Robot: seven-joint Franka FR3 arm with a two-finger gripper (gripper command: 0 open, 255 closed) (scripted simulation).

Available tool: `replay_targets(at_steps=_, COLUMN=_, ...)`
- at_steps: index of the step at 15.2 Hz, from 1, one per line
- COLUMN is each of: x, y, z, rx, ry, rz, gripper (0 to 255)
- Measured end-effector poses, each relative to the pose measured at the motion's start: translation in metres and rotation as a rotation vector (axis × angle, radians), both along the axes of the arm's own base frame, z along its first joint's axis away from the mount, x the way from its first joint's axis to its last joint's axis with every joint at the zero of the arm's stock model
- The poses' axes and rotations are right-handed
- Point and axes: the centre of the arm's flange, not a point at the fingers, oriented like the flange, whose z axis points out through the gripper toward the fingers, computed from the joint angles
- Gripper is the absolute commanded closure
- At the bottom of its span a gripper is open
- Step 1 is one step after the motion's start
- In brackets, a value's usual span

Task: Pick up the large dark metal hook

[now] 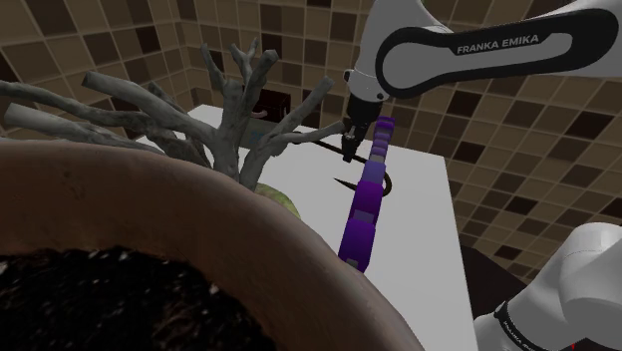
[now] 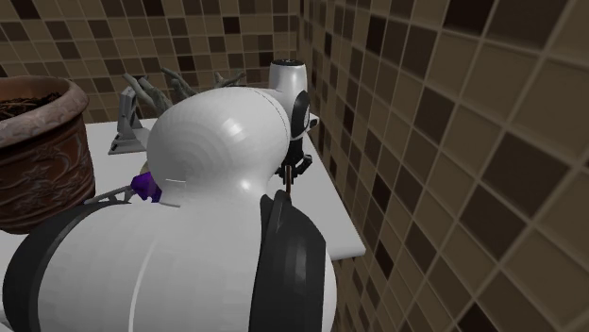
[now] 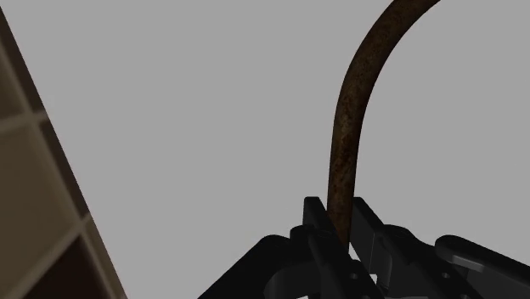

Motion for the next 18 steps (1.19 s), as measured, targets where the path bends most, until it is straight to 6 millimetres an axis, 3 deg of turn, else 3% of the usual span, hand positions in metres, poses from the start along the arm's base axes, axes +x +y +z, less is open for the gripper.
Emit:
replay_targets(at_steps=5, x=-0.001, y=0.001, z=0.008, rx=0.000, ry=0.003, rz=0.001, gripper=255)
replay_targets(at_steps=18, x=0.000, y=0.000, z=0.076, rx=0.000, ry=0.003, rz=0.002, gripper=255)
